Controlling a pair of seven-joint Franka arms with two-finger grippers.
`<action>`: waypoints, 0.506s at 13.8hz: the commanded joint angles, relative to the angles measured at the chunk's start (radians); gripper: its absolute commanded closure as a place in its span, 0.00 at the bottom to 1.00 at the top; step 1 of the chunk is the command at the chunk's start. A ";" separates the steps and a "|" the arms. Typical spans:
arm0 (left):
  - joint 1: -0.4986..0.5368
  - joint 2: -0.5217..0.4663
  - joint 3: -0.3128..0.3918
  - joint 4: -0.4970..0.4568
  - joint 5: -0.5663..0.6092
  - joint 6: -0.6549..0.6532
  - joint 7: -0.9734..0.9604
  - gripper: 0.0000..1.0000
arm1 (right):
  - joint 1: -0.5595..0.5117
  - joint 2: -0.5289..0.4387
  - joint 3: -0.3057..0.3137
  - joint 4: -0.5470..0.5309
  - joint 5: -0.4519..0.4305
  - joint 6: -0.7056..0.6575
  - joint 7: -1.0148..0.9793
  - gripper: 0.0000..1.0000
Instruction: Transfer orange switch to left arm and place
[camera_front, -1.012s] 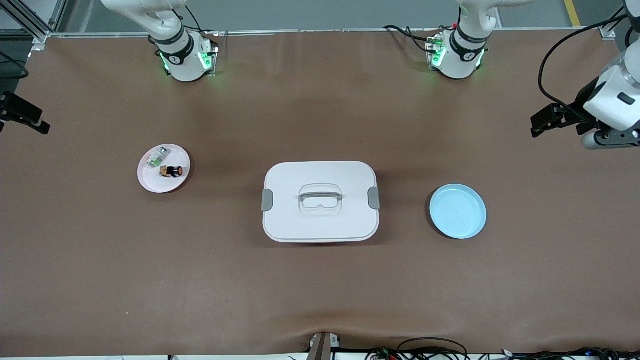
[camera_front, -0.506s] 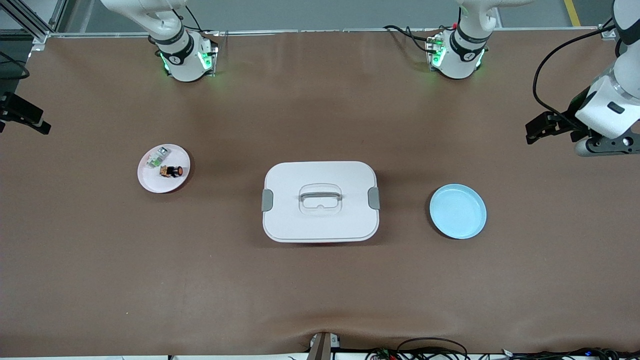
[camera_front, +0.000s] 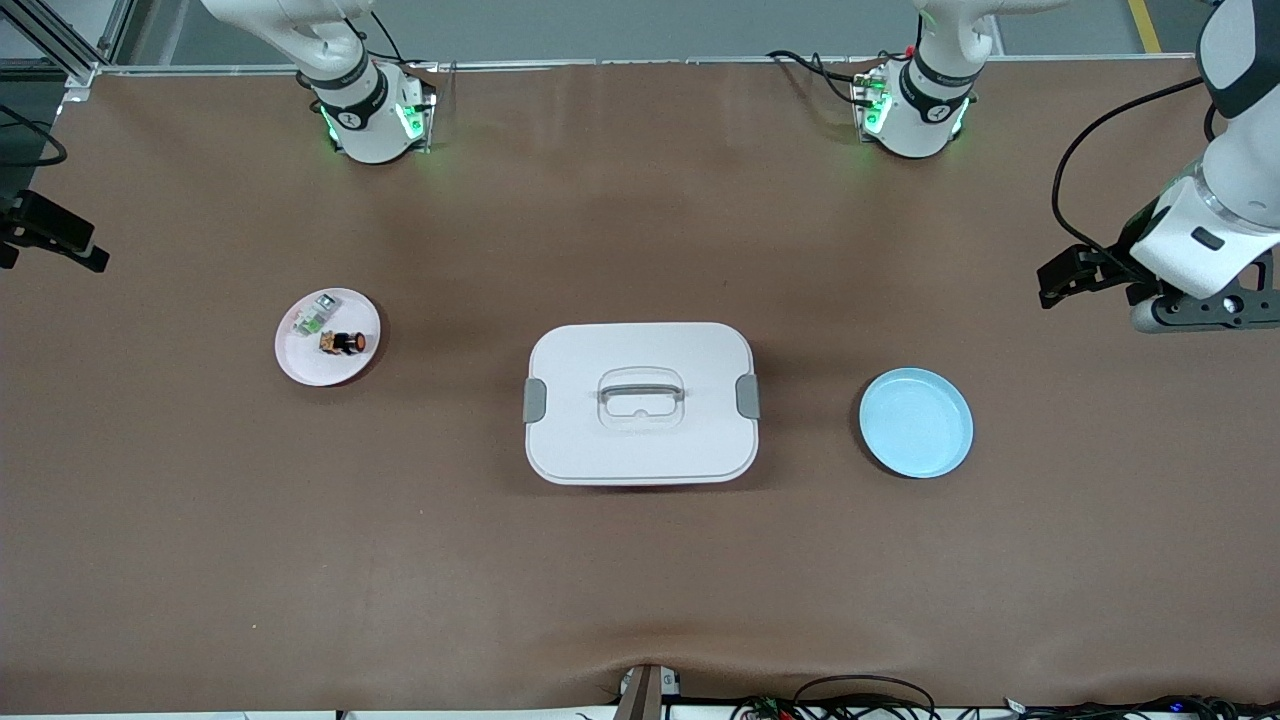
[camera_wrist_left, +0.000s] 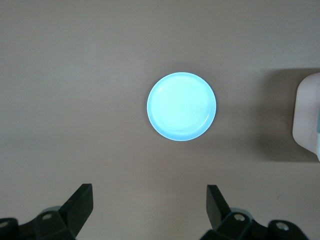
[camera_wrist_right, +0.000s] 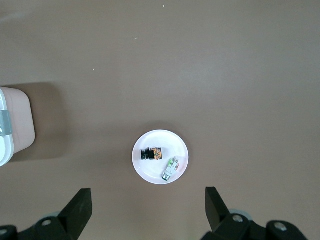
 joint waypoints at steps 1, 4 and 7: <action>0.001 -0.002 -0.001 0.031 -0.015 -0.002 0.014 0.00 | 0.003 -0.026 0.006 -0.026 -0.007 0.017 0.016 0.00; 0.003 -0.002 0.000 0.053 -0.002 -0.005 0.013 0.00 | 0.013 -0.026 0.006 -0.026 -0.007 0.030 0.016 0.00; 0.009 -0.002 0.006 0.073 0.000 -0.005 0.028 0.00 | 0.015 -0.026 0.006 -0.026 -0.007 0.034 0.016 0.00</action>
